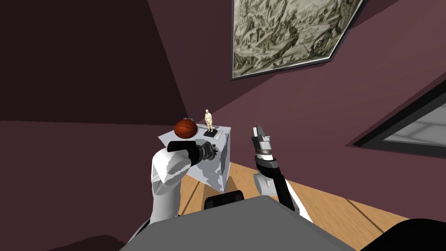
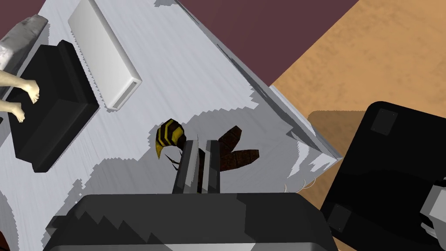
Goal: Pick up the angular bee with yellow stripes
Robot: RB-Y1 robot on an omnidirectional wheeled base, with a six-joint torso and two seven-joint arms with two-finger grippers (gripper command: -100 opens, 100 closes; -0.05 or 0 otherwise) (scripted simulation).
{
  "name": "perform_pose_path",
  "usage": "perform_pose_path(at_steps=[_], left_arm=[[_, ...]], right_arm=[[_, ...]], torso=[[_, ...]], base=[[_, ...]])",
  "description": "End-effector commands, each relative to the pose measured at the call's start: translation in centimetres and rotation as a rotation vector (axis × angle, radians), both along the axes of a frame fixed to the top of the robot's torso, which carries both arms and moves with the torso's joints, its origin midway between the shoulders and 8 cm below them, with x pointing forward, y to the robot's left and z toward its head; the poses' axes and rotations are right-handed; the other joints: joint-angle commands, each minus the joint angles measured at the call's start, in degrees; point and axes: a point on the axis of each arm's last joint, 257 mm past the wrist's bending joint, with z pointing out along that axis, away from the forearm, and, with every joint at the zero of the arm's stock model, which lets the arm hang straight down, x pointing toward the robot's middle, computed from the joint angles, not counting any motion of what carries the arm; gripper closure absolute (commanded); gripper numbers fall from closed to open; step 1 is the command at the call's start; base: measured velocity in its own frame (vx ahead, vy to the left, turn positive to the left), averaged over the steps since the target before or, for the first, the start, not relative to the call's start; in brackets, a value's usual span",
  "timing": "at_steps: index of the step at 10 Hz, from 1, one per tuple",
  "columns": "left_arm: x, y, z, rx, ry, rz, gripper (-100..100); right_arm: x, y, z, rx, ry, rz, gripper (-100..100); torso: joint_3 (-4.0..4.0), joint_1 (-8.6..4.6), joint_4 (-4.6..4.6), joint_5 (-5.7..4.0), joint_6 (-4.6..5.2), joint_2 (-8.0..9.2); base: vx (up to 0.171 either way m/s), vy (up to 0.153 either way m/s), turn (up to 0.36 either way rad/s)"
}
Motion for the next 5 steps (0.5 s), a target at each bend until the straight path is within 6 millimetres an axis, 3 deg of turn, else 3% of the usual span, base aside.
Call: perform_pose_path(at_steps=[1,2,5], left_arm=[[0.0,0.0,0.0,0.0,0.0,0.0,0],[-0.5,0.3,0.5,-0.003,-0.003,0.009,100],[-1.0,0.4,1.0,-0.004,-0.006,0.007,100]], right_arm=[[0.0,0.0,0.0,0.0,0.0,0.0,0],[0.0,0.0,0.0,0.0,0.0,0.0,0],[0.0,0.0,0.0,0.0,0.0,0.0,0]], torso=[[0.0,0.0,0.0,0.0,0.0,0.0],[-0.04,-0.02,-0.01,0.0,0.01,-0.07],[-0.11,0.03,-0.05,0.01,0.01,-0.17]], base=[[0.0,0.0,0.0],[0.004,0.003,0.029],[0.011,0.01,0.014]])
